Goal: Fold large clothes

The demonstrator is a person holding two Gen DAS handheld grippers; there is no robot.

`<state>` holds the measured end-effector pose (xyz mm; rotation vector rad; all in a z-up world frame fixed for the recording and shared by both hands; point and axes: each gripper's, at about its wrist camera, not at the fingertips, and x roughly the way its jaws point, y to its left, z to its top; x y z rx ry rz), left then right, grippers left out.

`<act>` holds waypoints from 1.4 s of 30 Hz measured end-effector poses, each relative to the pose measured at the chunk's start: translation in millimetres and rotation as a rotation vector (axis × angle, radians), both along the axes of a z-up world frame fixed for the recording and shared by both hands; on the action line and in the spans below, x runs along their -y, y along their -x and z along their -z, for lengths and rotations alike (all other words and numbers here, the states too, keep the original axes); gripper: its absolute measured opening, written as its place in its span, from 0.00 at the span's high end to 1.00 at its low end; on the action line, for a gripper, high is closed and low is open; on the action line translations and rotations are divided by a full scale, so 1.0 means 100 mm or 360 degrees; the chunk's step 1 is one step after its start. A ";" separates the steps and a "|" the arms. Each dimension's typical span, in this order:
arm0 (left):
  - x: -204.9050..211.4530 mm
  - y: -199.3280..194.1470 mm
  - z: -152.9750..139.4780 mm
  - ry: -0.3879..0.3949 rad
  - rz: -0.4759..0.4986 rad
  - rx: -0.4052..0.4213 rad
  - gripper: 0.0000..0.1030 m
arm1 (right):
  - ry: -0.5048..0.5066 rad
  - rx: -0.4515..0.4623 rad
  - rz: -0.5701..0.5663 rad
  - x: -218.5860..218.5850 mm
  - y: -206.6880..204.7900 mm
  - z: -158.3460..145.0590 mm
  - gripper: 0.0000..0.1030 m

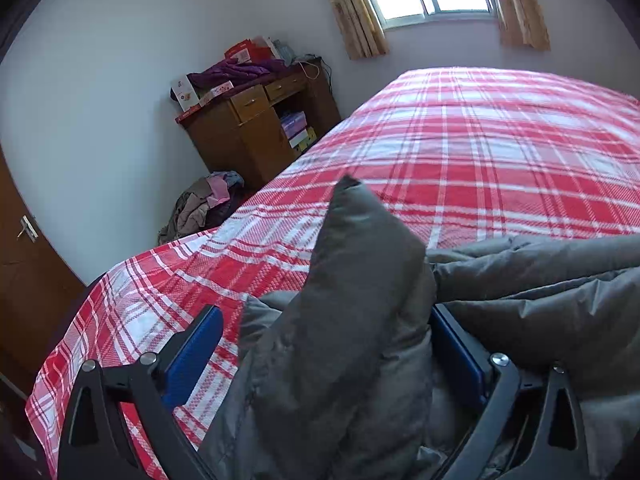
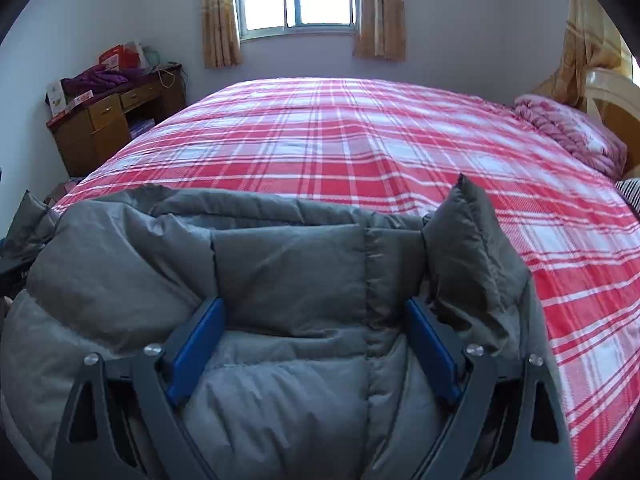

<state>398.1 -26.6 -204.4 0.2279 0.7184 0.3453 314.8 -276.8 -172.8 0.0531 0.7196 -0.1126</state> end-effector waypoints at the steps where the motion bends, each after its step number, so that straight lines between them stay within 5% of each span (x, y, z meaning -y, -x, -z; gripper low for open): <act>1: 0.01 0.00 0.01 -0.0005 0.0000 -0.0007 0.01 | -0.0016 -0.0008 0.0004 0.02 -0.01 0.02 0.09; 21: 0.25 -0.13 0.16 -0.0249 0.0014 -0.0114 0.01 | 0.0051 -0.0196 0.0088 -0.03 -0.14 0.17 0.06; 42: 0.31 -0.13 0.15 -0.0281 0.0014 -0.0118 0.01 | 0.0150 -0.0251 0.0127 -0.09 -0.19 0.22 0.05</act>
